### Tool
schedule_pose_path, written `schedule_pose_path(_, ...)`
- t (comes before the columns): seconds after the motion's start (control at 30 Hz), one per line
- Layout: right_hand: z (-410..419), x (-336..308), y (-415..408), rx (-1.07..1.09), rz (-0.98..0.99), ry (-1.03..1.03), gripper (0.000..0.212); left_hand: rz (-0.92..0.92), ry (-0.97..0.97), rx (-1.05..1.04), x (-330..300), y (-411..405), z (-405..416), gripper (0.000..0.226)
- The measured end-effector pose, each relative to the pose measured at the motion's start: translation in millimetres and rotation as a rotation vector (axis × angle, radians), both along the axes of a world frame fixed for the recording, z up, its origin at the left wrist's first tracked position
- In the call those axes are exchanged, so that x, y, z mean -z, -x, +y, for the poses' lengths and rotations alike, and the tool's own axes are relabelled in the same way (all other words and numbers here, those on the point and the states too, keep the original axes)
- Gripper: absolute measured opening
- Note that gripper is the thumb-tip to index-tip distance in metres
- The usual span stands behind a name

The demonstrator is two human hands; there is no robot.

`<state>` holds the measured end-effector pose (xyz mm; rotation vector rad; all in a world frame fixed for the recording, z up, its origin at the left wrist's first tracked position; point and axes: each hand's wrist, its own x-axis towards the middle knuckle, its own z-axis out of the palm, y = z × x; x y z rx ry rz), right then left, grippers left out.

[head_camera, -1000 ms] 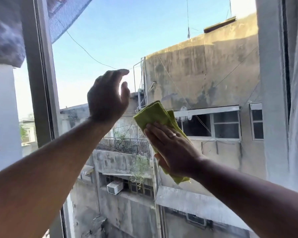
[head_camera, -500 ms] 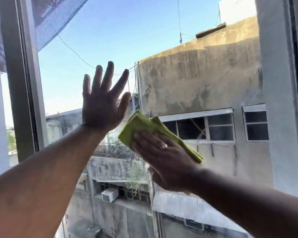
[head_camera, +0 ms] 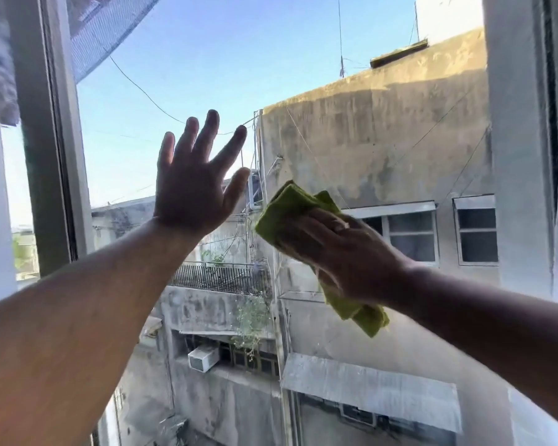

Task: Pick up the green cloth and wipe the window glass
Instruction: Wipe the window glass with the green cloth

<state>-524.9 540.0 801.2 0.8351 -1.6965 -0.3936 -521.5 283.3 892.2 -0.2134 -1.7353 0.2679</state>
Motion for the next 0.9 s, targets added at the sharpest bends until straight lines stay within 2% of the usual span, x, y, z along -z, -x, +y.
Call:
schedule_pose_path(0.03, 17, -13, 4, 0.018, 0.007, 0.088, 0.069, -0.012, 0.043, -0.013, -2, -2, -4, 0.063)
schedule_pose_path(0.13, 48, -57, 4, 0.065, -0.002, 0.568, 0.069, -0.024, 0.097, -0.007, -3, -3, -17, 0.066)
schedule_pose_path(0.2, 28, -55, -3, 0.032, -0.080, 0.726, 0.071, -0.014, 0.072, 0.005, 1, 0, -17, 0.066)
schedule_pose_path(0.23, 11, -41, -6, -0.013, -0.126, 0.675, 0.073, -0.007, 0.072, 0.007, 1, 2, -16, 0.065)
schedule_pose_path(0.27, -8, -21, -10, -0.056, -0.173, 0.527, 0.073, -0.002, 0.076, 0.008, 1, 1, -16, 0.065)
schedule_pose_path(0.33, -32, 26, -17, -0.102, -0.235, 0.101, 0.069, -0.009, 0.080, 0.013, -1, -1, -18, 0.065)
schedule_pose_path(0.37, -30, 38, -15, -0.102, -0.225, -0.049, 0.065, -0.014, 0.079, 0.014, 0, -2, -18, 0.065)
schedule_pose_path(0.4, -22, 37, -11, -0.108, -0.197, -0.102, 0.062, -0.016, 0.075, 0.016, 1, -3, -18, 0.065)
schedule_pose_path(0.43, -15, 29, -6, -0.112, -0.155, -0.053, 0.061, -0.012, 0.072, 0.018, 2, -2, -17, 0.065)
schedule_pose_path(0.5, -14, 12, -1, -0.111, -0.101, 0.260, 0.065, -0.012, 0.061, 0.016, 3, -2, -15, 0.065)
schedule_pose_path(0.53, -23, 10, -4, -0.110, -0.122, 0.445, 0.068, -0.014, 0.060, 0.015, 4, -2, -15, 0.065)
schedule_pose_path(0.57, -38, 16, -8, -0.122, -0.145, 0.543, 0.071, -0.014, 0.061, 0.014, 4, -2, -16, 0.065)
schedule_pose_path(0.6, -56, 28, -12, -0.155, -0.172, 0.514, 0.070, -0.009, 0.062, 0.011, 4, -2, -16, 0.064)
schedule_pose_path(0.63, -72, 49, -14, -0.202, -0.197, 0.345, 0.066, -0.003, 0.064, 0.007, 5, -2, -17, 0.064)
schedule_pose_path(0.7, -85, 85, -18, -0.184, -0.231, -0.125, 0.059, -0.002, 0.068, 0.013, 4, -1, -17, 0.064)
schedule_pose_path(0.73, -77, 87, -13, -0.148, -0.205, -0.239, 0.058, -0.005, 0.069, 0.020, 4, -1, -17, 0.064)
schedule_pose_path(0.77, -66, 80, -4, -0.119, -0.144, -0.226, 0.059, -0.003, 0.067, 0.025, 4, -1, -18, 0.064)
schedule_pose_path(0.8, -58, 69, 6, -0.088, -0.095, -0.106, 0.061, 0.002, 0.065, 0.024, 4, 0, -18, 0.064)
schedule_pose_path(0.9, -56, 53, 13, -0.022, -0.030, 0.466, 0.070, 0.017, 0.065, 0.021, 5, 2, -18, 0.064)
